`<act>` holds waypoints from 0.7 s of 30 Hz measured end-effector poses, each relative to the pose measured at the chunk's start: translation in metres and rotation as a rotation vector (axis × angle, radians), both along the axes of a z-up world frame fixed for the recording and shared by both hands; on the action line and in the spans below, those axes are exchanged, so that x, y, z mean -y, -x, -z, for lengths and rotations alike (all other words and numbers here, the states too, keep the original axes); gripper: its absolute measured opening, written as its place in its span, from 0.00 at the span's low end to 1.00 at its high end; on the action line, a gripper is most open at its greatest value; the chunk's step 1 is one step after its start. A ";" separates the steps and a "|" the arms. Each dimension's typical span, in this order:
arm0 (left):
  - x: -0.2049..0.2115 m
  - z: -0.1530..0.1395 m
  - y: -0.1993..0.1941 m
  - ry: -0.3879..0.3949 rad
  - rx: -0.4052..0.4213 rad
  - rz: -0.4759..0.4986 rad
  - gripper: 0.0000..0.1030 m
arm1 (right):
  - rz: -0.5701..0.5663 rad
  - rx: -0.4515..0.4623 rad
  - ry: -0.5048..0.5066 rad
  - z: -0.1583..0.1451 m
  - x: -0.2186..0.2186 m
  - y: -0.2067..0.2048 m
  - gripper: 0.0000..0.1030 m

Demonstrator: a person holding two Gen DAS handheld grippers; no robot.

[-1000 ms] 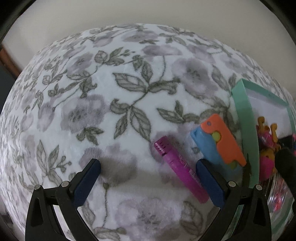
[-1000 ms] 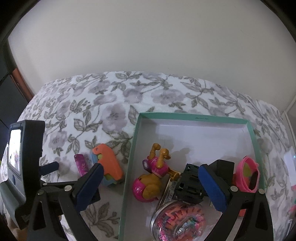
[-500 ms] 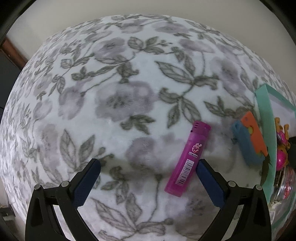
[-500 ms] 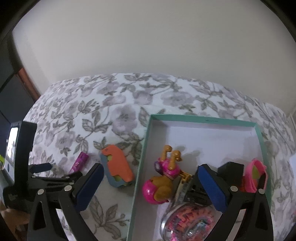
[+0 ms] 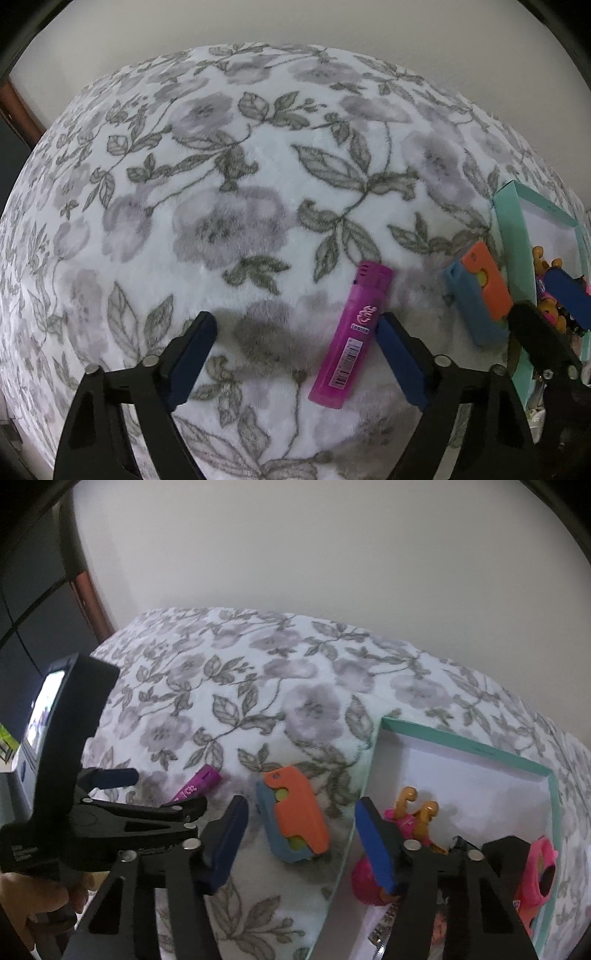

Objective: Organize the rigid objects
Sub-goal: 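Grasp the pink lighter with the left tool while the right tool grasps the orange-blue toy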

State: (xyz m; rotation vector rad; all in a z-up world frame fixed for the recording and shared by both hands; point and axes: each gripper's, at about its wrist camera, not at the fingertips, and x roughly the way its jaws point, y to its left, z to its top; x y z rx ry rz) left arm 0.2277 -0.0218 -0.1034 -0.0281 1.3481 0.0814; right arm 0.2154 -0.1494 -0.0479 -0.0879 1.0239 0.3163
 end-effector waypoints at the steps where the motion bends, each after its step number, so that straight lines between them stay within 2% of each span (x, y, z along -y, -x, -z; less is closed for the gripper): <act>1: 0.000 -0.002 -0.002 0.002 0.003 -0.001 0.79 | -0.008 -0.001 0.007 0.000 -0.003 -0.001 0.55; 7: -0.008 -0.012 -0.010 0.018 0.016 -0.008 0.56 | -0.040 -0.019 0.044 0.007 -0.016 -0.009 0.51; 12: -0.014 -0.012 -0.019 0.028 0.012 0.000 0.48 | -0.028 -0.049 0.065 0.017 -0.021 -0.016 0.47; 16: -0.018 -0.014 -0.020 0.034 0.015 -0.002 0.33 | -0.014 -0.071 0.089 0.027 -0.026 -0.021 0.46; 21: -0.021 -0.015 -0.017 0.043 0.017 -0.001 0.30 | -0.002 -0.094 0.087 0.034 -0.027 -0.027 0.46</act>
